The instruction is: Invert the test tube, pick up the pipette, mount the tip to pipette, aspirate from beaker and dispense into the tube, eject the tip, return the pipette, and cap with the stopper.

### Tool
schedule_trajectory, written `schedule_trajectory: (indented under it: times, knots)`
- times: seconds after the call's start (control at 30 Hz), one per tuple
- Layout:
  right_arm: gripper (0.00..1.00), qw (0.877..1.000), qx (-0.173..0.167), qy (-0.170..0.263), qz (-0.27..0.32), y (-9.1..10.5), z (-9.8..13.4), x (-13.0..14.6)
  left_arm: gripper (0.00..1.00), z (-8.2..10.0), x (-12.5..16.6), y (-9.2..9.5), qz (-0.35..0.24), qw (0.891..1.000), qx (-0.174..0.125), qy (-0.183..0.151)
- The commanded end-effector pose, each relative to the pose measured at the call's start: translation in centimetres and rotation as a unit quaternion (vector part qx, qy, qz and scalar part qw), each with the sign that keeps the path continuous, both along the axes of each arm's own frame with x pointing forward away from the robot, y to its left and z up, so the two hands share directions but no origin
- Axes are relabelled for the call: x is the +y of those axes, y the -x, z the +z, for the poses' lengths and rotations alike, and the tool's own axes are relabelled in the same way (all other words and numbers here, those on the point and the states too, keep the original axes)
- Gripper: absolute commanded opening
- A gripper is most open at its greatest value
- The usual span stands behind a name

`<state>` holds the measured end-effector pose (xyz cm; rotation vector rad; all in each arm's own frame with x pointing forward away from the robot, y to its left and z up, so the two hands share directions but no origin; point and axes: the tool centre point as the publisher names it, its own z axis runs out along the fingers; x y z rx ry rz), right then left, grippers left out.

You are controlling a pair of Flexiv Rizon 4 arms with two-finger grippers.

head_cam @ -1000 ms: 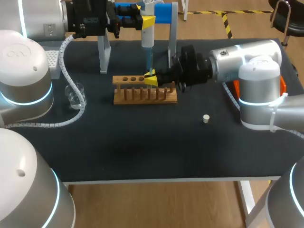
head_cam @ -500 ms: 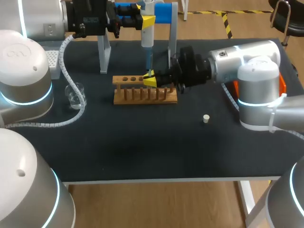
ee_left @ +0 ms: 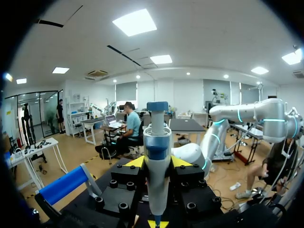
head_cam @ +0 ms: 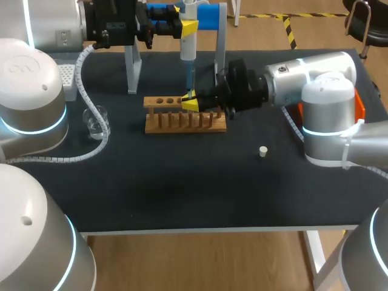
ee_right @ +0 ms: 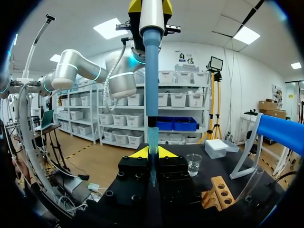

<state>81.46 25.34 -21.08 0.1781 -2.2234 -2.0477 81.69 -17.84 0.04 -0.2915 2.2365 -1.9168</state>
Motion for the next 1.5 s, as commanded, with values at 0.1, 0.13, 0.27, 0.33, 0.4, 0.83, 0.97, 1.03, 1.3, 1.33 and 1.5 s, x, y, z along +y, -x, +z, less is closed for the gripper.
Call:
schedule_trajectory:
  times: [0.1, 0.13, 0.27, 0.33, 0.4, 0.83, 0.97, 1.03, 1.3, 1.33, 1.5]
  knots:
    - [0.0, 1.0, -0.003, -0.003, 0.002, 0.0, 0.4, 0.3, 0.0, 0.0, 0.1, 0.0, -0.001, 1.0, 0.0, 0.0]
    - [0.0, 1.0, -0.004, -0.003, 0.002, 0.0, 0.4, 0.3, 0.0, 0.0, 0.1, 0.0, -0.001, 1.0, 0.0, 0.0]
    - [0.0, 1.0, -0.005, -0.005, 0.002, -0.1, 0.6, 0.3, 0.0, 0.0, 0.1, 0.0, -0.001, 1.0, 0.0, 0.0]
    - [0.0, 1.0, -0.006, -0.006, 0.002, -0.1, 0.7, 0.4, 0.0, 0.0, 0.1, 0.0, -0.001, 1.0, 0.0, 0.0]
    - [0.0, 1.0, -0.006, -0.005, 0.003, -0.2, 0.7, 0.5, 0.0, 0.0, 0.1, 0.0, -0.001, 1.0, 0.0, 0.0]
    - [0.0, 1.0, -0.007, -0.008, 0.008, 0.0, 0.9, 1.3, 0.0, 0.0, 0.1, 0.0, -0.001, 1.0, 0.0, 0.0]
    - [0.0, 1.0, -0.008, -0.016, 0.001, -0.1, 1.0, 1.2, 0.0, 0.0, 0.1, 0.0, -0.001, 1.0, 0.0, 0.0]
    - [0.0, 1.0, -0.008, -0.017, 0.0, -0.1, 1.1, 1.2, 0.0, 0.0, 0.1, 0.0, -0.001, 1.0, 0.0, 0.0]
    - [0.0, 0.999, 0.001, -0.031, -0.012, 0.1, 1.0, 1.2, 0.0, 0.0, 0.1, 0.0, -0.001, 1.0, 0.0, 0.0]
    - [0.0, 0.999, 0.001, -0.031, -0.013, 0.1, 1.0, 1.2, 0.0, 0.0, 0.1, 0.0, -0.001, 1.0, 0.0, 0.0]
    - [0.0, 0.999, 0.006, -0.037, -0.021, 0.0, 1.2, 1.1, 0.0, 0.0, 0.1, 0.0, -0.001, 1.0, 0.0, 0.0]
